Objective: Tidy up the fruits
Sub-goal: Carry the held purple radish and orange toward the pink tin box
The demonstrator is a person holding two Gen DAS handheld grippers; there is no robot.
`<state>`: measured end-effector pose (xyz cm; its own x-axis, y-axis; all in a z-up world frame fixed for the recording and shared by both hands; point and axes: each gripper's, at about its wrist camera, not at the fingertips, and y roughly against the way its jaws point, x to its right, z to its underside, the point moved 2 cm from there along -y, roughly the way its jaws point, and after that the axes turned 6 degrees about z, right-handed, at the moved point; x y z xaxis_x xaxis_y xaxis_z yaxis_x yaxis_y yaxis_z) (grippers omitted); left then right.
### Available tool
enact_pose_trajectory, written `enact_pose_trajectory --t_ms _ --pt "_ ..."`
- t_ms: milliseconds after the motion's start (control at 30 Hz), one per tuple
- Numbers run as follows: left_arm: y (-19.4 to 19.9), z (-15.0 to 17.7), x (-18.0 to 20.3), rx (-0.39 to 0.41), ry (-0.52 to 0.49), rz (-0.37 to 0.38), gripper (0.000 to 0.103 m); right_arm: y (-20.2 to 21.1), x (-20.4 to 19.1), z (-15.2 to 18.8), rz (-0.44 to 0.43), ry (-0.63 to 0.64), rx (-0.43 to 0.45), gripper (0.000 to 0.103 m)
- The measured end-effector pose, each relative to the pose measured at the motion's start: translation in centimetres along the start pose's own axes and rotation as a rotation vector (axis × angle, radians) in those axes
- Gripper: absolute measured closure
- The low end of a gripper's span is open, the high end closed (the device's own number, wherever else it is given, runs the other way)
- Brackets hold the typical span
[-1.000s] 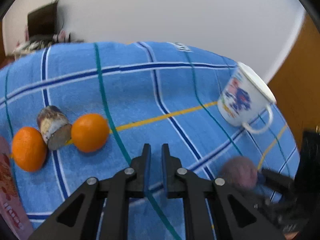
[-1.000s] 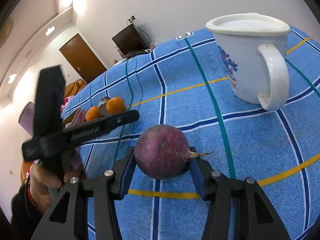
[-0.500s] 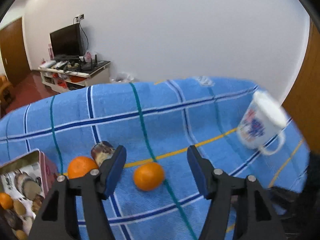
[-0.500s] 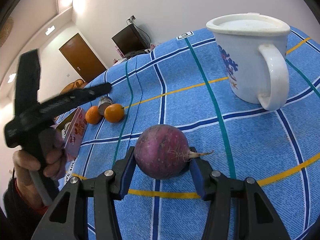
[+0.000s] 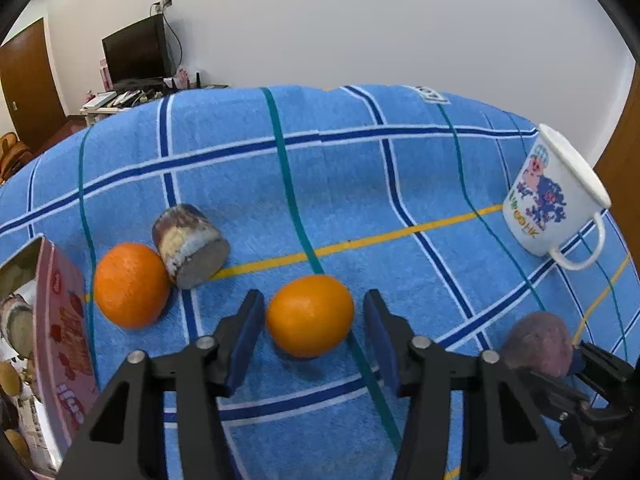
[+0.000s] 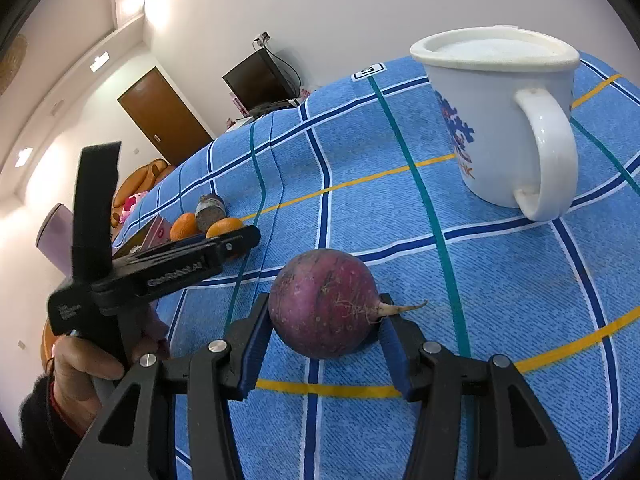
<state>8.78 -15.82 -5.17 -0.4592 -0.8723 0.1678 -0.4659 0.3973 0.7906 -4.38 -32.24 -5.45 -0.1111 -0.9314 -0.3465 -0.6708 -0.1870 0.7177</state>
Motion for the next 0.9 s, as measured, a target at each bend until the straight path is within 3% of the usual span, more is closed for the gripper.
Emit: enact_pose_trajectory --t_ms 100,367,500,900 --pt "-0.3 -0.1 0.1 0.025 -0.018 -0.03 0.06 -0.1 0.1 -0.1 0.001 -0.003 0.002 0.05" --pt "-0.1 0.0 0.4 0.036 -0.032 -0.039 0.062 0.0 0.1 -0.1 0.004 0.004 0.009 0.05" --pt "1.3 1.1 2.4 0.083 -0.045 -0.049 0.062 0.9 0.4 -0.6 0.018 -0.002 0.069 0.05" --pt "8.2 5.9 4.0 0.273 -0.086 -0.208 0.062 3.8 -1.1 -1.0 0.059 0.085 0.269 0.05"
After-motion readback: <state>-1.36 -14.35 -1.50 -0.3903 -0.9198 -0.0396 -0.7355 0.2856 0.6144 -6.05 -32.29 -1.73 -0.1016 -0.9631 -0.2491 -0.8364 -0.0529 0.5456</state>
